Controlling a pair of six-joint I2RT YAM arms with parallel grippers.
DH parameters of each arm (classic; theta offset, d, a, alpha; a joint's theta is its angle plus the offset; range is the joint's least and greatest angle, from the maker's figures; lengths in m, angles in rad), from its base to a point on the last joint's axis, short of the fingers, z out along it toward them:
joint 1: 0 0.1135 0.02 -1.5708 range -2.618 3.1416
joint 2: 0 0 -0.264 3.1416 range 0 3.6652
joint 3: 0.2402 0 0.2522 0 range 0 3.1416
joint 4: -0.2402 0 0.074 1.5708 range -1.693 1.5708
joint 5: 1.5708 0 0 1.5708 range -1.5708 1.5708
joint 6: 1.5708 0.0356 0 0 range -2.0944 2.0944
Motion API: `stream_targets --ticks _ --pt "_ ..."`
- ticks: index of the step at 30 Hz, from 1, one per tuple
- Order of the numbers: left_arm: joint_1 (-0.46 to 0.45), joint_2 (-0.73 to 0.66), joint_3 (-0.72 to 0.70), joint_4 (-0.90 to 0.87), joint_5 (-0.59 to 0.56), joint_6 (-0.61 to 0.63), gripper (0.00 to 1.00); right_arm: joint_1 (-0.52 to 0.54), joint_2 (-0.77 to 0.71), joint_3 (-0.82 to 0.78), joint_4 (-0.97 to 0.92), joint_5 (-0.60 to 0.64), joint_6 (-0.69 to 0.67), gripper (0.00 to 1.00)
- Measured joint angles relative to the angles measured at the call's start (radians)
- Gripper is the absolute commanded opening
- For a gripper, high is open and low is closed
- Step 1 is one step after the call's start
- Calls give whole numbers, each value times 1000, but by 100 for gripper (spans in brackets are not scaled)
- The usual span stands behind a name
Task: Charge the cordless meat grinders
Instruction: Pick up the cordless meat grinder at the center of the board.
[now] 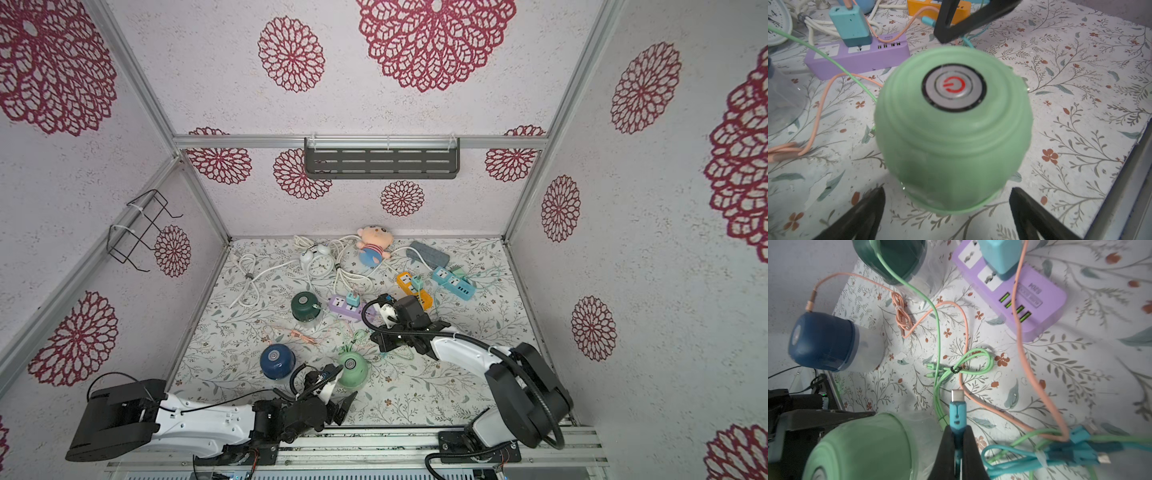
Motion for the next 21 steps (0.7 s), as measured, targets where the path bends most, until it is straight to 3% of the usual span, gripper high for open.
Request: stream_targets --ticks 11,21 --pt "90 192 2 251 78 74 97 89 107 13 104 -2 51 0" --pt "136 370 3 447 108 43 97 114 110 -18 161 5 86 0"
